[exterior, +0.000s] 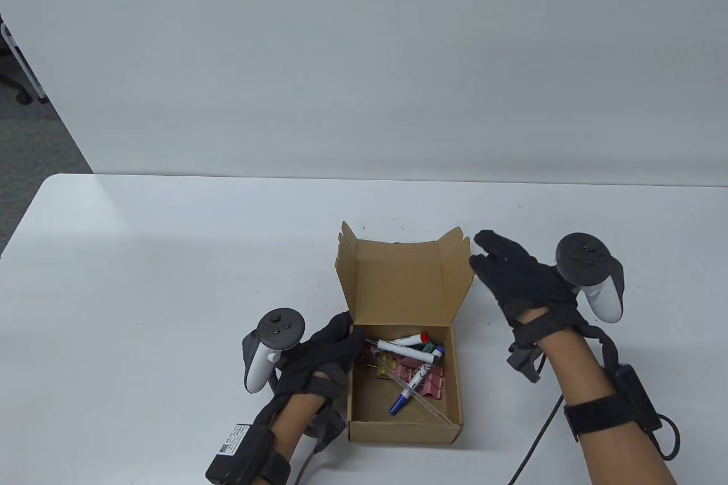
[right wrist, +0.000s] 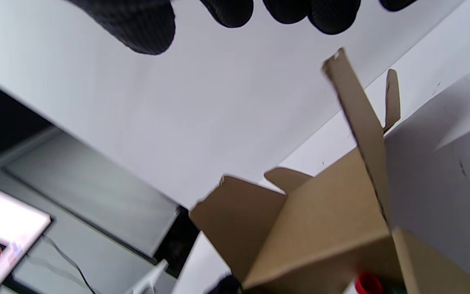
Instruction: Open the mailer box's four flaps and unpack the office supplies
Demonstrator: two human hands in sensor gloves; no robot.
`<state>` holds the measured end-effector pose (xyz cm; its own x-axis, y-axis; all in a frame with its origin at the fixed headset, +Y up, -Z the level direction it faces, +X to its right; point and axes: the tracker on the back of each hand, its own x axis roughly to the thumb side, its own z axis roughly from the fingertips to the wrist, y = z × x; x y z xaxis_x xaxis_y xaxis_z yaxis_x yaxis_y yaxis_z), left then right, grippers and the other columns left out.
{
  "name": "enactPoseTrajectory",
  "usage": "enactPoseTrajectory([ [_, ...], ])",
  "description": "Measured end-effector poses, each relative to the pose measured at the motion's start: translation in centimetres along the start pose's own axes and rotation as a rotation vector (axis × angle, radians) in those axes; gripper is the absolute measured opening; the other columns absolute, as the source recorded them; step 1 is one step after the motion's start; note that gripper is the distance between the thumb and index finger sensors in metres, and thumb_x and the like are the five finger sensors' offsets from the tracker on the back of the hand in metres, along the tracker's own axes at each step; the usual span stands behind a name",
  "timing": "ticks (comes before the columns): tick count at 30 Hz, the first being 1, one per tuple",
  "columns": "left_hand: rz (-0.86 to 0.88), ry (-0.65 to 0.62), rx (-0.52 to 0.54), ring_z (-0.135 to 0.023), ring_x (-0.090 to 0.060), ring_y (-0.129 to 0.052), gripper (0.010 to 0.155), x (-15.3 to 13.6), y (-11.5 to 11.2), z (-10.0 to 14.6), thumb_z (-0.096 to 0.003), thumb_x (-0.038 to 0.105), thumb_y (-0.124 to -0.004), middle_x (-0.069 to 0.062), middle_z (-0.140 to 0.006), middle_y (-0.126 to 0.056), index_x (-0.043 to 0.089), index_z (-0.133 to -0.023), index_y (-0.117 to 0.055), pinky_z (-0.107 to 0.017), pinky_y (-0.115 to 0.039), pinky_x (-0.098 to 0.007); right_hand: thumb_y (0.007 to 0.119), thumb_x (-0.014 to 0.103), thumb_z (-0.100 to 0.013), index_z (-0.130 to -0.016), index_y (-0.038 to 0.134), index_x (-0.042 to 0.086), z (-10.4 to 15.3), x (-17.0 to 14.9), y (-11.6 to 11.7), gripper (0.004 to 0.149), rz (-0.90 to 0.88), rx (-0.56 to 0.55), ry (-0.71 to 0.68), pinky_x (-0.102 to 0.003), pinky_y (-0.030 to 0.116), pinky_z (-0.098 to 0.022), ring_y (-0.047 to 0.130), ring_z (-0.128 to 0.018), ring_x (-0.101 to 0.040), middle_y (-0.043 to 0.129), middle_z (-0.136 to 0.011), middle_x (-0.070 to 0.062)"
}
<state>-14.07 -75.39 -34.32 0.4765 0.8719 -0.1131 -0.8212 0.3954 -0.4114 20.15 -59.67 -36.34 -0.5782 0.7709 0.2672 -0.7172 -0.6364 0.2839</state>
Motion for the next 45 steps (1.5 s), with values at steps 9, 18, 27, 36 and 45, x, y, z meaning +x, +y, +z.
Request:
enactPoseTrajectory([
  [9,-0.041,-0.009,0.014,-0.107,-0.051,-0.065,0.062,0.3,0.1,0.1,-0.0660,0.057,-0.069,-0.016,-0.121,-0.060,0.028,-0.116,-0.048,-0.076,-0.049,-0.070,0.074,0.043,-0.065,-0.105,0.068,0.009,0.9,4.4,11.9,0.053,0.605,0.375,0.119,-0.070,0.051,-0.066,0.074,-0.090,-0.051,0.069,-0.107,-0.021],
  [18,-0.061,-0.012,0.012,-0.107,-0.051,-0.064,0.062,0.3,0.2,0.0,-0.0659,0.058,-0.069,-0.016,-0.121,-0.061,0.028,-0.116,-0.048,-0.076,-0.048,-0.070,0.075,0.040,-0.064,-0.103,0.068,0.011,-0.6,3.8,18.6,0.050,1.023,0.518,0.268,-0.067,0.049,-0.068,0.077,-0.088,-0.048,0.072,-0.105,-0.017],
  [27,-0.080,-0.012,0.014,-0.107,-0.051,-0.064,0.062,0.3,0.3,-0.1,-0.0657,0.058,-0.069,-0.016,-0.120,-0.061,0.027,-0.116,-0.048,-0.076,-0.048,-0.071,0.079,0.030,-0.063,-0.094,0.078,0.009,-1.3,3.8,19.6,0.037,0.999,0.511,0.334,-0.063,0.058,-0.066,0.091,-0.075,-0.041,0.085,-0.092,-0.013],
  [36,-0.125,-0.032,0.030,-0.105,-0.049,-0.069,0.061,0.4,0.6,-0.2,-0.0662,0.056,-0.069,-0.014,-0.119,-0.066,0.027,-0.116,-0.050,-0.076,-0.048,-0.070,0.079,0.030,-0.063,-0.091,0.081,0.008,-1.2,3.8,19.3,0.036,0.947,0.498,0.341,-0.061,0.061,-0.064,0.095,-0.068,-0.038,0.090,-0.087,-0.013],
  [45,-0.113,-0.025,0.040,-0.104,-0.049,-0.071,0.061,0.4,0.6,-0.2,-0.0665,0.055,-0.070,-0.013,-0.119,-0.067,0.027,-0.117,-0.051,-0.077,-0.047,-0.071,0.082,0.029,-0.062,-0.087,0.085,0.006,-1.9,4.0,18.4,0.035,0.850,0.486,0.402,-0.061,0.060,-0.065,0.100,-0.057,-0.033,0.096,-0.079,-0.015],
])
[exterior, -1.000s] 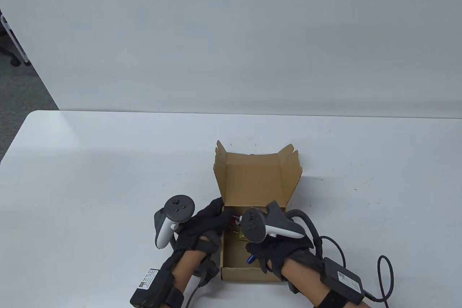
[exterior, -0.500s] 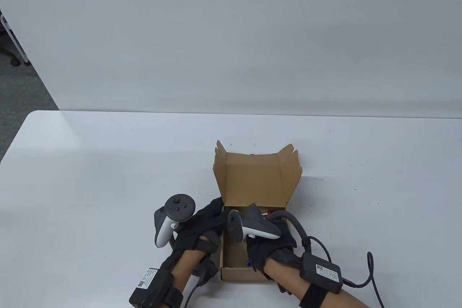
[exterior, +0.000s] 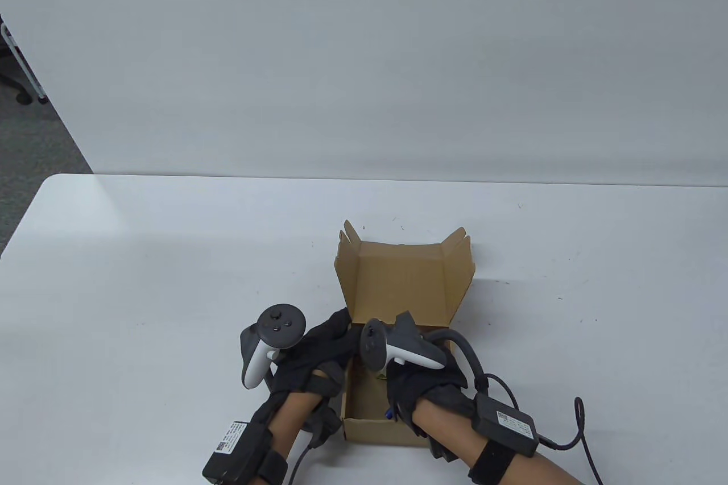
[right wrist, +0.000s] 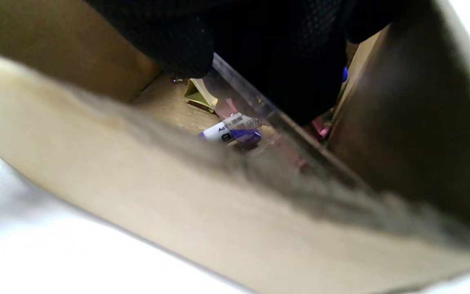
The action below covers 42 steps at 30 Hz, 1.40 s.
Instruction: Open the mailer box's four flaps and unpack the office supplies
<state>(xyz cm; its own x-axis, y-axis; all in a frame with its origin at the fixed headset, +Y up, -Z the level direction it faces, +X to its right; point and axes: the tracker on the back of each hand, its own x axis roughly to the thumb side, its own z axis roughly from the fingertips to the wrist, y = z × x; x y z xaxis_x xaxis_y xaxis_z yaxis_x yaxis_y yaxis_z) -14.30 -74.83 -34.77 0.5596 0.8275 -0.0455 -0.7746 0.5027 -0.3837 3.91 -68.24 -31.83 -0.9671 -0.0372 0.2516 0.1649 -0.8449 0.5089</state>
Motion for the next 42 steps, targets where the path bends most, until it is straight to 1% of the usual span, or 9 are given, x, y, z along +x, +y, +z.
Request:
enactPoseTrajectory([
  [7,0.002,0.004,0.000,-0.105,-0.049,-0.070,0.061,0.0,-0.1,0.0,-0.0663,0.056,-0.070,-0.013,-0.119,-0.066,0.028,-0.117,-0.050,-0.077,-0.047,-0.070,0.082,0.029,-0.062,-0.088,0.085,0.006,2.0,-0.6,-2.4,0.036,0.006,-0.052,-0.005,-0.060,0.061,-0.065,0.100,-0.058,-0.033,0.095,-0.080,-0.015],
  [11,-0.005,0.003,0.000,-0.105,-0.049,-0.069,0.061,-0.1,-0.1,0.0,-0.0661,0.056,-0.069,-0.013,-0.119,-0.066,0.028,-0.117,-0.050,-0.077,-0.047,-0.071,0.082,0.030,-0.062,-0.090,0.085,0.009,4.4,-1.7,-3.2,0.035,0.062,-0.141,-0.041,-0.060,0.061,-0.066,0.099,-0.061,-0.033,0.094,-0.083,-0.014],
  [15,0.004,0.002,-0.001,-0.105,-0.050,-0.069,0.061,-0.1,-0.1,0.0,-0.0660,0.056,-0.069,-0.013,-0.119,-0.066,0.029,-0.117,-0.050,-0.077,-0.047,-0.071,0.083,0.030,-0.062,-0.090,0.085,0.012,6.3,-2.9,-3.1,0.034,0.128,-0.236,-0.073,-0.059,0.061,-0.066,0.099,-0.063,-0.032,0.094,-0.085,-0.012],
  [21,0.010,0.003,-0.003,-0.105,-0.050,-0.069,0.061,-0.1,-0.2,0.1,-0.0660,0.056,-0.069,-0.014,-0.120,-0.065,0.028,-0.117,-0.050,-0.076,-0.047,-0.071,0.083,0.032,-0.061,-0.091,0.085,0.018,9.5,-5.6,-2.3,0.033,0.224,-0.531,-0.212,-0.060,0.060,-0.068,0.097,-0.071,-0.032,0.092,-0.090,-0.007],
  [24,0.016,0.003,-0.004,-0.105,-0.050,-0.068,0.061,-0.1,-0.2,0.1,-0.0659,0.056,-0.069,-0.014,-0.120,-0.065,0.029,-0.117,-0.049,-0.076,-0.047,-0.071,0.083,0.032,-0.061,-0.091,0.085,0.019,10.7,-7.5,-2.2,0.033,0.202,-0.643,-0.322,-0.060,0.059,-0.069,0.096,-0.073,-0.032,0.091,-0.091,-0.006],
  [28,0.025,0.004,-0.007,-0.105,-0.050,-0.068,0.061,-0.1,-0.2,0.1,-0.0659,0.057,-0.069,-0.014,-0.120,-0.065,0.029,-0.117,-0.049,-0.076,-0.047,-0.071,0.083,0.031,-0.061,-0.092,0.084,0.019,12.1,-9.8,-2.4,0.033,0.145,-0.747,-0.360,-0.061,0.059,-0.069,0.095,-0.075,-0.032,0.089,-0.093,-0.007],
  [33,0.034,0.003,-0.010,-0.105,-0.050,-0.068,0.062,-0.1,-0.2,0.2,-0.0657,0.057,-0.069,-0.014,-0.120,-0.065,0.029,-0.117,-0.049,-0.076,-0.047,-0.071,0.083,0.029,-0.061,-0.093,0.082,0.020,12.9,-11.4,-2.1,0.033,0.134,-0.800,-0.378,-0.061,0.058,-0.070,0.093,-0.079,-0.032,0.087,-0.096,-0.006],
  [37,0.037,0.003,-0.011,-0.105,-0.050,-0.068,0.061,-0.2,-0.2,0.2,-0.0658,0.057,-0.069,-0.015,-0.120,-0.065,0.029,-0.117,-0.049,-0.076,-0.047,-0.071,0.083,0.028,-0.061,-0.094,0.082,0.022,13.0,-12.7,-2.1,0.033,0.125,-0.811,-0.325,-0.061,0.058,-0.070,0.092,-0.081,-0.032,0.086,-0.097,-0.005],
  [42,0.032,0.000,-0.011,-0.105,-0.050,-0.068,0.061,-0.2,-0.2,0.2,-0.0659,0.057,-0.069,-0.015,-0.120,-0.065,0.029,-0.117,-0.049,-0.076,-0.047,-0.071,0.083,0.028,-0.062,-0.094,0.082,0.022,11.8,-15.5,-1.7,0.033,0.101,-0.778,-0.231,-0.061,0.057,-0.070,0.092,-0.082,-0.033,0.086,-0.098,-0.004],
])
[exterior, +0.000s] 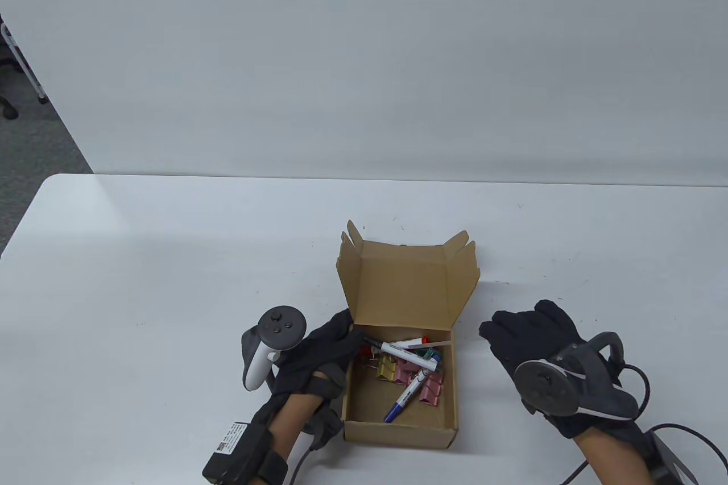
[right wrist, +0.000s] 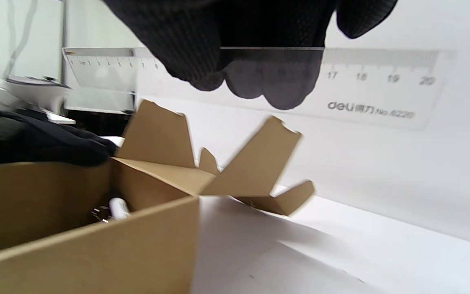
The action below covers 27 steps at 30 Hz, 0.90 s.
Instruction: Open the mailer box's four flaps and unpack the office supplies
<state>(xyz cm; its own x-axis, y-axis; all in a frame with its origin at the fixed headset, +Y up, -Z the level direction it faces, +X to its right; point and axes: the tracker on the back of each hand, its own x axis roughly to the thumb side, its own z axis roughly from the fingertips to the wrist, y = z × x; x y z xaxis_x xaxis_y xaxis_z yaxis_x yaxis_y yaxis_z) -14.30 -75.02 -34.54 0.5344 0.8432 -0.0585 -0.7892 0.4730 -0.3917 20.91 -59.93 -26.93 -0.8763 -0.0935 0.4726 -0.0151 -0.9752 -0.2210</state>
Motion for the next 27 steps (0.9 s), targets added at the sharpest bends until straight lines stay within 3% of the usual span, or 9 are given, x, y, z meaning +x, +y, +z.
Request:
enactPoseTrajectory([
  [10,-0.004,0.000,0.002,-0.105,-0.050,-0.068,0.061,0.0,0.0,0.0,-0.0660,0.056,-0.069,-0.015,-0.120,-0.065,0.029,-0.117,-0.049,-0.076,-0.047,-0.071,0.083,0.028,-0.062,-0.094,0.082,0.023,1.0,-5.6,3.5,0.033,-0.043,0.069,0.191,-0.062,0.056,-0.071,0.091,-0.083,-0.033,0.086,-0.098,-0.004],
  [22,-0.060,-0.005,0.026,-0.104,-0.049,-0.070,0.061,0.5,0.3,0.1,-0.0666,0.054,-0.070,-0.014,-0.118,-0.067,0.025,-0.116,-0.050,-0.077,-0.047,-0.071,0.084,0.028,-0.062,-0.094,0.083,0.024,-0.4,-6.4,9.1,0.032,-0.122,0.097,0.279,-0.063,0.055,-0.071,0.089,-0.086,-0.034,0.086,-0.099,-0.003],
  [27,-0.058,0.003,0.027,-0.104,-0.048,-0.071,0.060,0.2,0.8,0.1,-0.0668,0.053,-0.070,-0.014,-0.118,-0.067,0.026,-0.116,-0.051,-0.077,-0.047,-0.070,0.084,0.029,-0.062,-0.094,0.082,0.025,-0.4,-6.3,10.1,0.033,-0.127,0.080,0.269,-0.063,0.053,-0.072,0.087,-0.088,-0.034,0.086,-0.099,-0.002],
])
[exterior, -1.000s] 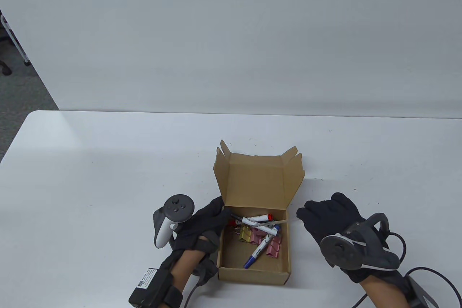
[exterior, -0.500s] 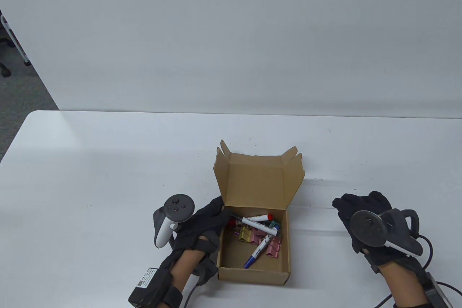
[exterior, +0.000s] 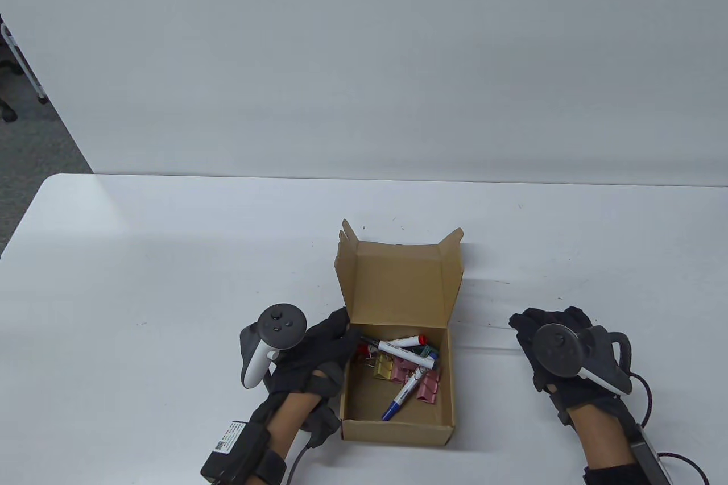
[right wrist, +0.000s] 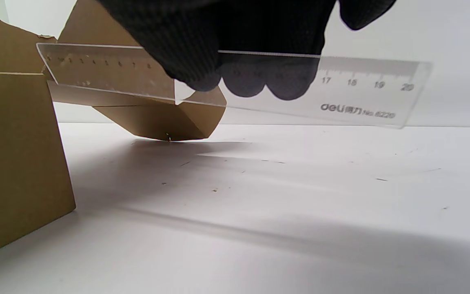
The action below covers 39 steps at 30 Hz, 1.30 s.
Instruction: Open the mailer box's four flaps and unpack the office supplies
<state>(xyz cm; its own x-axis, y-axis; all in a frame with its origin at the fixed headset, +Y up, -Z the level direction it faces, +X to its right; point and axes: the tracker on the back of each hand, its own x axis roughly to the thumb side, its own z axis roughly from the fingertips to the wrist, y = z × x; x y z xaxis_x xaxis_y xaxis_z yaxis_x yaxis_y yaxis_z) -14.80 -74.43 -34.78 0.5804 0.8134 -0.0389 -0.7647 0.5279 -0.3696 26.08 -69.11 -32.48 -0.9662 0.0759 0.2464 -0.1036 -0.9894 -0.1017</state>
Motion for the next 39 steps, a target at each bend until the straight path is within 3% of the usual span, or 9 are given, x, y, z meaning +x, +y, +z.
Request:
enactPoseTrajectory([
  [7,0.005,0.004,0.007,-0.103,-0.049,-0.071,0.060,-0.2,0.3,0.1,-0.0670,0.053,-0.070,-0.014,-0.118,-0.067,0.026,-0.117,-0.050,-0.077,-0.047,-0.070,0.084,0.030,-0.062,-0.094,0.082,0.026,0.0,-0.5,2.2,0.033,-0.020,-0.013,-0.031,-0.064,0.051,-0.073,0.083,-0.092,-0.035,0.086,-0.100,0.000],
  [21,0.016,0.005,0.005,-0.103,-0.049,-0.071,0.060,-0.3,0.3,0.2,-0.0668,0.053,-0.070,-0.014,-0.118,-0.067,0.026,-0.116,-0.051,-0.077,-0.047,-0.070,0.084,0.031,-0.062,-0.093,0.083,0.028,-0.1,-2.4,5.8,0.032,0.111,-0.003,0.032,-0.064,0.051,-0.073,0.084,-0.092,-0.035,0.087,-0.099,0.001],
  [31,0.020,0.007,0.014,-0.103,-0.049,-0.071,0.060,-0.4,0.3,0.2,-0.0668,0.053,-0.070,-0.014,-0.118,-0.067,0.026,-0.117,-0.050,-0.077,-0.047,-0.070,0.084,0.032,-0.062,-0.094,0.083,0.028,-0.2,-1.4,6.8,0.032,0.238,0.032,0.011,-0.062,0.053,-0.073,0.085,-0.091,-0.034,0.087,-0.099,0.001],
  [39,0.028,0.008,0.012,-0.103,-0.049,-0.071,0.060,-0.4,0.2,0.3,-0.0667,0.054,-0.070,-0.014,-0.118,-0.066,0.026,-0.117,-0.050,-0.077,-0.047,-0.070,0.083,0.036,-0.062,-0.097,0.078,0.028,-0.5,0.0,7.6,0.036,0.372,0.124,-0.023,-0.063,0.052,-0.073,0.084,-0.091,-0.034,0.085,-0.101,0.000],
])
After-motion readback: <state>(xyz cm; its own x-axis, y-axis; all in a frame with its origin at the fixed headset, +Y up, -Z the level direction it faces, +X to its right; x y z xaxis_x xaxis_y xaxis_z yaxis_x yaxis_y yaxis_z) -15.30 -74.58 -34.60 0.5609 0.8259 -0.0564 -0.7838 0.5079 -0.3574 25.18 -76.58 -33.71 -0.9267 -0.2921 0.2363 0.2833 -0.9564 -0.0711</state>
